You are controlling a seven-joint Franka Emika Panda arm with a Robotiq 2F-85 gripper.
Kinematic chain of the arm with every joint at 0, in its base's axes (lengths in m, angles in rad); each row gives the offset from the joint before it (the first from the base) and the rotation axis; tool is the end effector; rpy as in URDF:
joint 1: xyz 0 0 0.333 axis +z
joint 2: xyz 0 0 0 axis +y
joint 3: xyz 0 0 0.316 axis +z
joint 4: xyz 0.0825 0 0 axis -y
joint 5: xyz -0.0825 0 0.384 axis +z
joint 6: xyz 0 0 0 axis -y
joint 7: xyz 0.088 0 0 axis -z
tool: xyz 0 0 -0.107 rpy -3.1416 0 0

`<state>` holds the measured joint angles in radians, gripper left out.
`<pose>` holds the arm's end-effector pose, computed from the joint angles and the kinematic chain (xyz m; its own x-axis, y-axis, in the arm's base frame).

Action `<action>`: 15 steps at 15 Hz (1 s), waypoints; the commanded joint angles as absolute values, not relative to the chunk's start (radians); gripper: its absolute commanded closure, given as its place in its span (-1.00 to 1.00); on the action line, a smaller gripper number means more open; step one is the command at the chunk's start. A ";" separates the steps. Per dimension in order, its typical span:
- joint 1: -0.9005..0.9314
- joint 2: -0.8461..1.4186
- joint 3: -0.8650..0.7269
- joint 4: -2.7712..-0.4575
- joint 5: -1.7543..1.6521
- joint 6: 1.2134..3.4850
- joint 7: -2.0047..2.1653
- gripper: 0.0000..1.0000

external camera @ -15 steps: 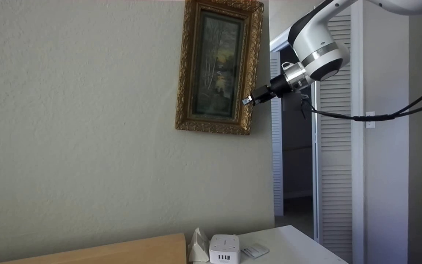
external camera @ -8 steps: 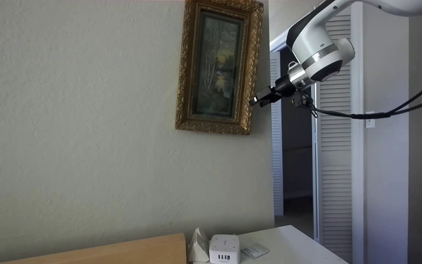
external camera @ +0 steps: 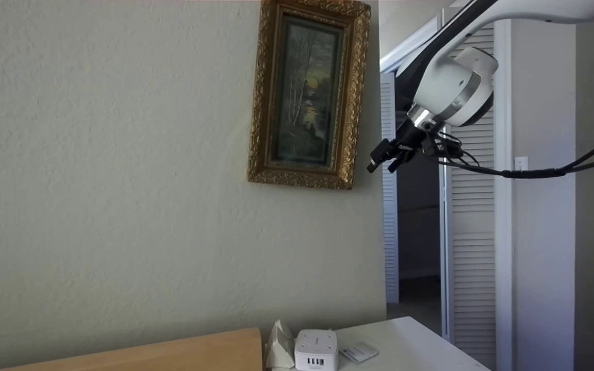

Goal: Push the picture frame to the left

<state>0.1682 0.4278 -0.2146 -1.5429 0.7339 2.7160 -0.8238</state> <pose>0.7237 -0.0300 0.4931 0.6272 0.1809 0.7576 0.2693 -0.9630 0.0070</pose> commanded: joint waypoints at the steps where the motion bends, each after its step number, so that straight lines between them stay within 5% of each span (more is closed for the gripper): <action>1: 0.331 0.272 -0.384 -1.774 0.516 2.694 -0.552 -1.00; 7: 0.514 0.007 -0.513 -1.921 0.154 2.412 -0.242 -1.00; 8: 0.332 -0.060 -0.307 -1.928 0.090 2.340 -0.195 -1.00; 9: 0.480 -0.101 -0.449 -1.933 0.142 2.235 -0.227 -1.00; 10: 0.288 -0.146 -0.248 -1.934 0.154 2.145 -0.218 -1.00; 12: 0.227 -0.186 -0.209 -1.907 0.196 1.957 -0.227 -1.00; 15: 0.165 -0.171 -0.152 -1.879 0.191 1.964 -0.240 -1.00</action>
